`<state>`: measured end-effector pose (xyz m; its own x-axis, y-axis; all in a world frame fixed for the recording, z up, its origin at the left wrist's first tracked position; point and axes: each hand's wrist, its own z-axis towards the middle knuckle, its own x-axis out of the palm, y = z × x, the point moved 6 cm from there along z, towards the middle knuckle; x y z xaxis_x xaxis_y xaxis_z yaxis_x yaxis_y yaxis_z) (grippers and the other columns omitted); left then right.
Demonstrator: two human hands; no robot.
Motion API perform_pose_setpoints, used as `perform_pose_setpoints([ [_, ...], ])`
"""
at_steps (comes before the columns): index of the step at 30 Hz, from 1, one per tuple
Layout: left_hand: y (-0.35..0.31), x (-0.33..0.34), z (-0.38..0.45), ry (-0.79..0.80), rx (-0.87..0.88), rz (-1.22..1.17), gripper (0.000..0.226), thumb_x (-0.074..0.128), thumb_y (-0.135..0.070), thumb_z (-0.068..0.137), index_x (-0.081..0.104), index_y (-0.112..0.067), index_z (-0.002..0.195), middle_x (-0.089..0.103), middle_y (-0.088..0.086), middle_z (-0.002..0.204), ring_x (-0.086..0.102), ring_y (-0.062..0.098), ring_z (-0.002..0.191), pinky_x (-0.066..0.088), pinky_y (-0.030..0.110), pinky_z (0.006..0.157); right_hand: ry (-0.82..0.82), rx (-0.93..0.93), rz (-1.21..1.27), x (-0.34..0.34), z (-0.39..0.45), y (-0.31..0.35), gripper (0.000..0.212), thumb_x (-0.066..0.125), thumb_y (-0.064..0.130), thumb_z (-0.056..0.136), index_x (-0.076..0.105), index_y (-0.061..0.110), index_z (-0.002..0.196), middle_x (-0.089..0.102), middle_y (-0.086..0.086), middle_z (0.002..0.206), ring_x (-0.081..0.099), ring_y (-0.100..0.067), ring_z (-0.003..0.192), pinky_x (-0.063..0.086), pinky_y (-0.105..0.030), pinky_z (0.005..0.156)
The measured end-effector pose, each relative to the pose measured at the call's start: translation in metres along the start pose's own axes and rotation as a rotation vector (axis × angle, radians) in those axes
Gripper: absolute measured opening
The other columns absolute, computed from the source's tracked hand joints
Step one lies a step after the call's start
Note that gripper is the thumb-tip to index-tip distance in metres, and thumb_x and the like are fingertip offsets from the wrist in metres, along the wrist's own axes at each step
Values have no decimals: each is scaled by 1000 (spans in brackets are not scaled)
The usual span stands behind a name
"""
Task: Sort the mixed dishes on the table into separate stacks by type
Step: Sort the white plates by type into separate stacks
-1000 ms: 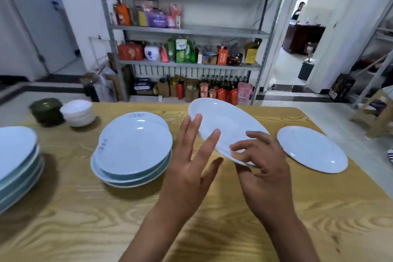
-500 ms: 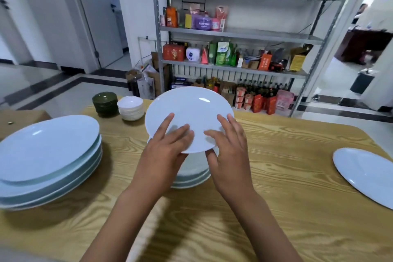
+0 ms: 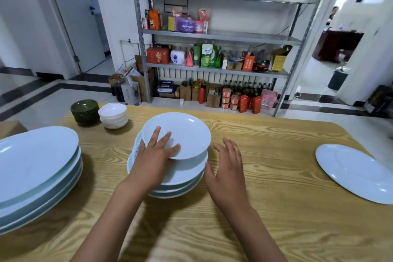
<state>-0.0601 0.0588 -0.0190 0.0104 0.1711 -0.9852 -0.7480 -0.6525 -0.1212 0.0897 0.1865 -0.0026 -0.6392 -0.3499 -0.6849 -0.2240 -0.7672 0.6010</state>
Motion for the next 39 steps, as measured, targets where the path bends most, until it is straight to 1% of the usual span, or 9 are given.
perform_pose_setpoints([
  [6,4,10,-1,181,-71,-47,55,37,-46,96,17,-45,147,4,-6,161,-8,16,147,-10,63,111,31,48,-16,6,-1,-20,43,52,26,95,44,22,138,20,4,159,1,-7,147,7,-27,118],
  [11,-1,8,0,224,-79,3,59,27,-52,95,14,-36,151,-1,-3,161,-12,16,147,-11,60,112,30,92,-23,7,-2,-36,42,55,23,94,46,22,135,24,4,157,7,-9,147,12,-28,118],
  [17,-56,-18,0,-90,52,61,70,2,-54,88,17,-28,152,-2,-4,161,-16,15,146,-13,48,116,-7,128,-37,1,-3,-57,43,56,22,92,47,20,134,29,1,155,14,-13,146,16,-29,116],
  [21,-117,-17,3,-281,261,-23,63,24,-43,88,36,-20,145,13,5,160,-3,21,148,5,47,118,-64,183,-55,-12,-7,-84,45,59,23,90,48,19,134,35,0,152,22,-15,143,23,-32,115],
  [24,-162,7,6,-253,389,-117,60,25,-40,90,30,-21,147,7,4,161,-8,20,148,3,44,120,-96,329,-79,-31,-21,-128,47,58,24,90,47,20,135,39,1,149,31,-16,139,33,-39,112],
  [27,-214,40,14,-142,477,-198,65,20,-41,87,26,-21,149,4,3,161,-10,19,147,-1,43,119,-198,505,-105,-63,-35,-179,49,62,18,83,51,12,131,51,-9,137,44,-26,129,37,-43,108],
  [30,-261,73,28,-56,492,-327,62,27,-37,88,35,-16,146,17,8,159,3,23,147,10,48,118,-348,615,-96,-99,-37,-217,47,65,14,79,54,8,124,57,-12,128,49,-30,121,39,-43,105],
  [34,-309,102,48,22,387,-489,69,14,-44,89,31,-13,148,17,8,159,6,22,148,12,45,119,-644,727,-61,-155,-42,-264,39,62,19,85,56,3,120,58,-16,125,51,-36,117,40,-45,101],
  [39,-333,119,83,62,301,-398,81,-2,-52,84,21,-11,150,14,9,160,4,22,148,5,39,119,-926,992,-128,-205,-50,-308,49,65,33,87,51,2,124,48,-22,129,43,-45,120,28,-48,106],
])
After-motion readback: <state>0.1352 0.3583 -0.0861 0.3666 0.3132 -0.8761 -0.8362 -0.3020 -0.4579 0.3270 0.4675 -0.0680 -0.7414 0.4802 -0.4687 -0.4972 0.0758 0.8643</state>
